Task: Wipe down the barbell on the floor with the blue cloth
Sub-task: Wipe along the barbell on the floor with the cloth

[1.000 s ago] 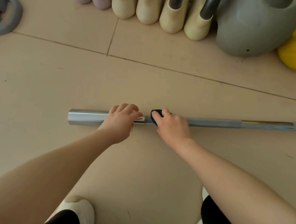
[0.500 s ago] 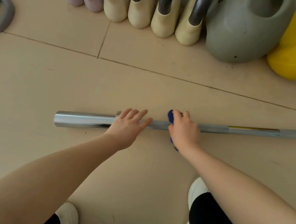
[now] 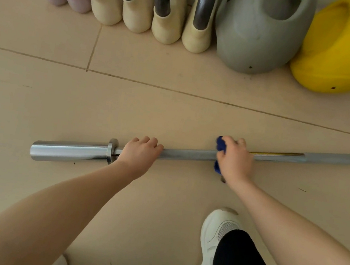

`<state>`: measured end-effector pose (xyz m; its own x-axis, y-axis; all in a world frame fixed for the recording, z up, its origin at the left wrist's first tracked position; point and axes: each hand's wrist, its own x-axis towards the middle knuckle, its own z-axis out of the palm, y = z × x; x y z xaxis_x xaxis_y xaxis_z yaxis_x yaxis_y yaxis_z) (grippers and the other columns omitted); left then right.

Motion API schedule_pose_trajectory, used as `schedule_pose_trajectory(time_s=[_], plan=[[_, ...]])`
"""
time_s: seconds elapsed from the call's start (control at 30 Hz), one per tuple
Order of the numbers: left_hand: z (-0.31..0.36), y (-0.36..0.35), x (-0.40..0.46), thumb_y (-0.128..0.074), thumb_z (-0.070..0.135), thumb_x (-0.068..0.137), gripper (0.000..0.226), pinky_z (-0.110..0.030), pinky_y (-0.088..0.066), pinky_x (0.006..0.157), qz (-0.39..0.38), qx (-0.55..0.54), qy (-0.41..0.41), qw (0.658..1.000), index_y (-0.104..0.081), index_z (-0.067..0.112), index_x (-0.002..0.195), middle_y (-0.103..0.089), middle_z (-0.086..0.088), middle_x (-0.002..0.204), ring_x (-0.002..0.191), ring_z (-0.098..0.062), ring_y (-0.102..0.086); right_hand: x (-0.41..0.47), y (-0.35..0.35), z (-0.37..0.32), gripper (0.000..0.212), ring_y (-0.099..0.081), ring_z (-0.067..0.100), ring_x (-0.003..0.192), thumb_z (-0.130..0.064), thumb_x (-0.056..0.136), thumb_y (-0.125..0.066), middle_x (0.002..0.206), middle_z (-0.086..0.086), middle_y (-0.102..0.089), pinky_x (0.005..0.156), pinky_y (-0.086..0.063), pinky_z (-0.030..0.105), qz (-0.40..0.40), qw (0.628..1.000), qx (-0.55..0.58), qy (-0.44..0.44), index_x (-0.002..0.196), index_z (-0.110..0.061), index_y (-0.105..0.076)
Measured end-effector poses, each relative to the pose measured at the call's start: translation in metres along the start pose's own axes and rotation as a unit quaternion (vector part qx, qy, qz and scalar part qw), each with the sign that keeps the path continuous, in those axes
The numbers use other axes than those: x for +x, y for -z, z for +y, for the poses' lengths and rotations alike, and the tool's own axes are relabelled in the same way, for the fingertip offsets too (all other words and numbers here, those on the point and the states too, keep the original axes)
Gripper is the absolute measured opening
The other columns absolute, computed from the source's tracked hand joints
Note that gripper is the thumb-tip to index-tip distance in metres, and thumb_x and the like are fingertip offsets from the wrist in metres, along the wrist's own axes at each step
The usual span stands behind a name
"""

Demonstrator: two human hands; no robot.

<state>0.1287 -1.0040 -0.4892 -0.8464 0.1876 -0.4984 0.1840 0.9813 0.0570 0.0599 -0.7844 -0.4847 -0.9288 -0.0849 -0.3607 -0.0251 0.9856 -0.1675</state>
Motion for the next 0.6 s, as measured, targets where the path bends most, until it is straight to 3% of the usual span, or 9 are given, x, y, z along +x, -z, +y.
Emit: schedule_pose_trajectory(time_s=[0.07, 0.17, 0.3, 0.43, 0.53, 0.6], plan=[[-0.002, -0.004, 0.001, -0.049, 0.008, 0.089, 0.033, -0.033, -0.043, 0.073, -0.012, -0.034, 0.022, 0.999, -0.050, 0.016, 0.122, -0.054, -0.005, 0.113, 0.106, -0.025, -0.052, -0.008, -0.008, -0.023, 0.034, -0.060, 0.037, 0.091, -0.015, 0.085, -0.053, 0.114, 0.011, -0.052, 0.076, -0.045, 0.037, -0.041, 0.996, 0.033, 0.071, 0.119, -0.018, -0.055], [-0.008, -0.008, 0.004, -0.044, 0.014, 0.095, 0.036, -0.035, -0.047, 0.074, -0.008, -0.075, 0.047, 0.996, -0.042, 0.018, 0.131, -0.053, -0.002, 0.118, 0.113, -0.023, -0.049, -0.005, -0.010, -0.020, 0.038, -0.060, 0.037, 0.090, -0.012, 0.082, -0.056, 0.110, 0.014, -0.053, 0.075, -0.045, 0.039, -0.037, 0.991, 0.049, 0.122, 0.120, -0.018, -0.057], [-0.012, -0.008, 0.006, -0.043, 0.014, 0.096, 0.032, -0.034, -0.044, 0.068, -0.004, -0.090, 0.063, 0.994, -0.044, 0.018, 0.128, -0.056, -0.001, 0.116, 0.109, -0.023, -0.051, 0.015, -0.001, 0.027, 0.044, -0.060, 0.043, 0.081, -0.010, 0.079, -0.056, 0.100, 0.021, -0.053, 0.068, -0.048, 0.045, 0.073, 0.997, 0.007, 0.021, 0.122, -0.018, -0.056], [-0.019, 0.001, 0.009, -0.041, 0.015, 0.096, 0.032, -0.032, -0.040, 0.082, 0.001, -0.122, 0.075, 0.990, -0.048, 0.018, 0.127, -0.056, -0.003, 0.120, 0.109, -0.025, -0.052, 0.015, -0.006, 0.008, 0.036, -0.058, 0.046, 0.081, -0.009, 0.089, -0.047, 0.113, 0.023, -0.045, 0.068, -0.047, 0.047, 0.078, 0.990, 0.081, -0.084, 0.125, -0.011, -0.046], [-0.032, 0.009, 0.008, -0.045, 0.023, 0.096, 0.037, -0.032, -0.036, 0.095, -0.002, -0.140, 0.084, 0.987, -0.044, 0.019, 0.133, -0.051, -0.001, 0.130, 0.120, -0.024, -0.046, 0.010, -0.012, -0.032, 0.034, -0.058, 0.043, 0.082, -0.008, 0.090, -0.047, 0.116, 0.019, -0.043, 0.069, -0.047, 0.045, 0.041, 0.993, 0.108, -0.021, 0.123, -0.010, -0.045], [-0.043, 0.007, 0.003, -0.050, 0.031, 0.093, 0.043, -0.032, -0.024, 0.108, -0.011, -0.113, 0.078, 0.990, -0.043, 0.020, 0.135, -0.047, 0.000, 0.136, 0.128, -0.022, -0.039, -0.001, -0.017, -0.053, 0.035, -0.058, 0.041, 0.081, -0.006, 0.088, -0.048, 0.116, 0.018, -0.043, 0.069, -0.046, 0.042, 0.009, 0.992, 0.118, 0.052, 0.122, -0.010, -0.047]])
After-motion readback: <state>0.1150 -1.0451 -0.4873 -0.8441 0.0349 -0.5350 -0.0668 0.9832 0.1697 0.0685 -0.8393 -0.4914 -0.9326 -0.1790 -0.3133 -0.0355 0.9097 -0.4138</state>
